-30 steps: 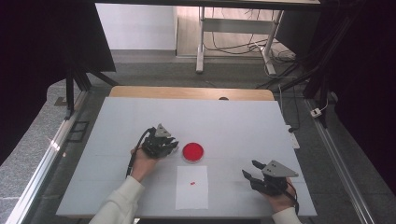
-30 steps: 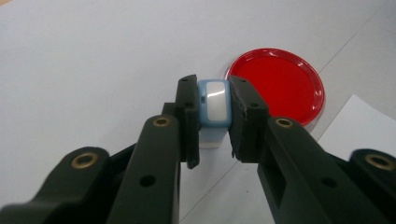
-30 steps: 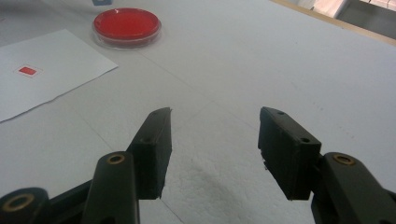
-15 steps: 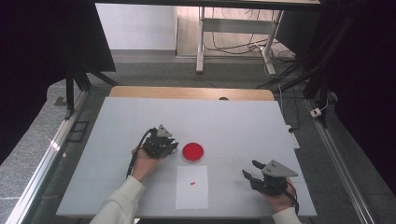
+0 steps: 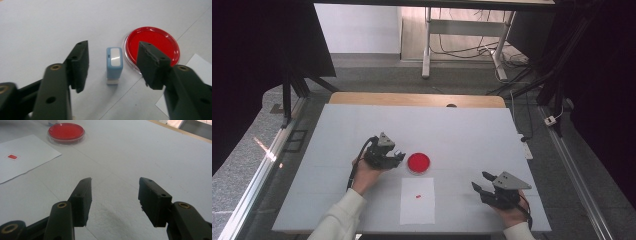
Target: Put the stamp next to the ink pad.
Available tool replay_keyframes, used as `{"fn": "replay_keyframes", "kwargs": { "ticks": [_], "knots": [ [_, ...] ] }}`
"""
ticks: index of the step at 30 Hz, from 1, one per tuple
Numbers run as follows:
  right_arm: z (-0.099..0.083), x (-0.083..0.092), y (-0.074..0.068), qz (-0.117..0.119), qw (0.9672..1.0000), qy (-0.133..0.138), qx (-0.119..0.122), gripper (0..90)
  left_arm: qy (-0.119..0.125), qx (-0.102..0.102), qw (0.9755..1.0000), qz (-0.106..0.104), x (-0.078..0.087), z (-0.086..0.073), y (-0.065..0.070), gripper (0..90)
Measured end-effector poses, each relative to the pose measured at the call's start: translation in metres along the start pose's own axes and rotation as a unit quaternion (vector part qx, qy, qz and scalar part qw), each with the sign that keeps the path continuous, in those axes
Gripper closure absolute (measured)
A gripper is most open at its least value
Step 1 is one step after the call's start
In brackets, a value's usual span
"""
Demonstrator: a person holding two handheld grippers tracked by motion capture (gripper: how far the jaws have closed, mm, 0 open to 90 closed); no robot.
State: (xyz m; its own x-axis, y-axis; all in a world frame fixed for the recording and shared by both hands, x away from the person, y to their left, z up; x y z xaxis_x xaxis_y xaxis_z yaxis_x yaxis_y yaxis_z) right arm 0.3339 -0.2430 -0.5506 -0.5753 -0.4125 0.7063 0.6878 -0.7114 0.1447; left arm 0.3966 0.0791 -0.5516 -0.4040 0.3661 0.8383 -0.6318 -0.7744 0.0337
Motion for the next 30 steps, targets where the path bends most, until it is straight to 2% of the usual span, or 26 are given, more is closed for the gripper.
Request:
{"fn": "replay_keyframes", "kwargs": {
  "ticks": [7, 17, 25, 30],
  "knots": [
    [0.000, 0.000, 0.002, 0.006, 1.0000, 0.002, 0.003, 44.1, 0.030, -0.001, 0.9993, -0.020, 0.015, -0.001, 0.003, 32.1],
    [0.001, 0.001, 0.001, 0.014, 0.9998, 0.009, 0.010, 43.5, 0.053, -0.009, 0.9983, -0.024, 0.036, -0.011, 0.008, 31.6],
    [0.002, 0.003, 0.004, 0.016, 0.9996, 0.011, 0.021, 43.1, 0.069, -0.014, 0.9971, -0.031, 0.052, -0.041, 0.015, 32.1],
    [0.001, 0.005, 0.006, 0.024, 0.9993, 0.014, 0.026, 42.9, 0.080, -0.007, 0.9964, -0.029, 0.062, -0.067, 0.019, 32.2]
  ]
}}
Point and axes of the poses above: each handheld gripper's, and its own axes: x roughly backward along the jaws, z roughly out of its top, y roughly to its right, the point moved 8 cm from there along -x, roughly forward along the jaws, and after that the axes turned 15 degrees about -y, right-handed, at the moved point
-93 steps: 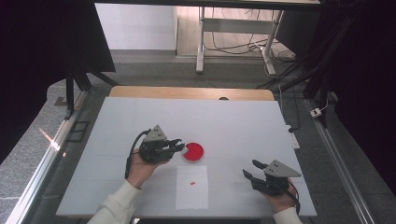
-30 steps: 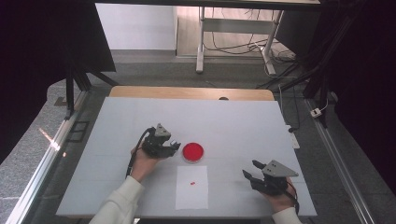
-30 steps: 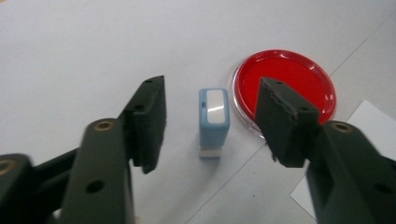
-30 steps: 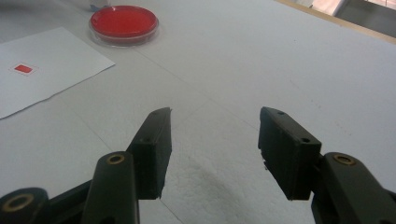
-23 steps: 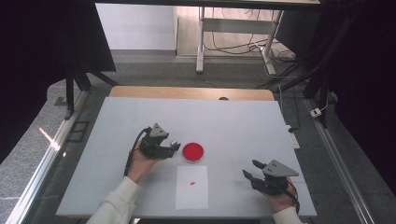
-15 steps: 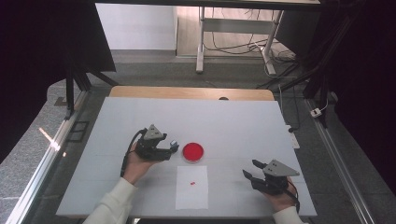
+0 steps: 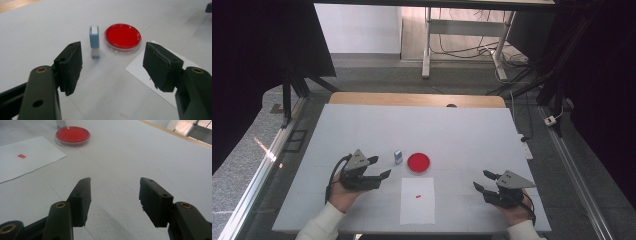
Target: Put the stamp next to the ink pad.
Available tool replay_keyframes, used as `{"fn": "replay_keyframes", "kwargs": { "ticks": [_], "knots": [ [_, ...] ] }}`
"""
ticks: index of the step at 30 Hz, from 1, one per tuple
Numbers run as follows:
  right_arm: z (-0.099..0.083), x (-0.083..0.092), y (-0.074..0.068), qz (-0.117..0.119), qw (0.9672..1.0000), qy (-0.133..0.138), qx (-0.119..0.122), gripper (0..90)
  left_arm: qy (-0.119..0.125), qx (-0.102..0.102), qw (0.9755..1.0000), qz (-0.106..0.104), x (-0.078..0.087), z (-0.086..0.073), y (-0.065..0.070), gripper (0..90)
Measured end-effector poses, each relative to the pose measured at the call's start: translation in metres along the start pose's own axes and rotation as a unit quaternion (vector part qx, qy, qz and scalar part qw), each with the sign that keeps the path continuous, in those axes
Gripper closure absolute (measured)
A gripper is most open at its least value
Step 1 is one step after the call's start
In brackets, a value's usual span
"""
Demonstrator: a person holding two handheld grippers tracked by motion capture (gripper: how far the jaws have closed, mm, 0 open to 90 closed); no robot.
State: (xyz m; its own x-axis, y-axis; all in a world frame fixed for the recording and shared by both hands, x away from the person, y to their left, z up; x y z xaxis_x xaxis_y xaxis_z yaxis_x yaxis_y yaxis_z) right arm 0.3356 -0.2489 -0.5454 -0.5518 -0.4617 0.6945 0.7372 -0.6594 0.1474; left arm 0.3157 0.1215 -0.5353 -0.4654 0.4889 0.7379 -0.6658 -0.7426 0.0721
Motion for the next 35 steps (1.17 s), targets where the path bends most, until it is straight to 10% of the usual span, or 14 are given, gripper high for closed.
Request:
{"fn": "replay_keyframes", "kwargs": {
  "ticks": [15, 35],
  "knots": [
    [-0.009, -0.002, 0.011, -0.007, 0.9998, -0.017, -0.007, 42.3, -0.024, 0.007, 0.9996, 0.010, 0.014, -0.052, 0.001, 32.5],
    [-0.008, -0.002, 0.009, -0.007, 0.9998, -0.017, -0.001, 42.2, -0.028, 0.009, 0.9995, 0.013, 0.014, -0.056, -0.003, 32.5]
  ]
}}
Point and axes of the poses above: each handheld gripper's, and its own axes: x roughly backward along the jaws, z roughly out of its top, y roughly to its right, the point moved 8 cm from there along -x, roughly forward along the jaws, and after that the axes turned 15 degrees about -y, right-handed, at the moved point
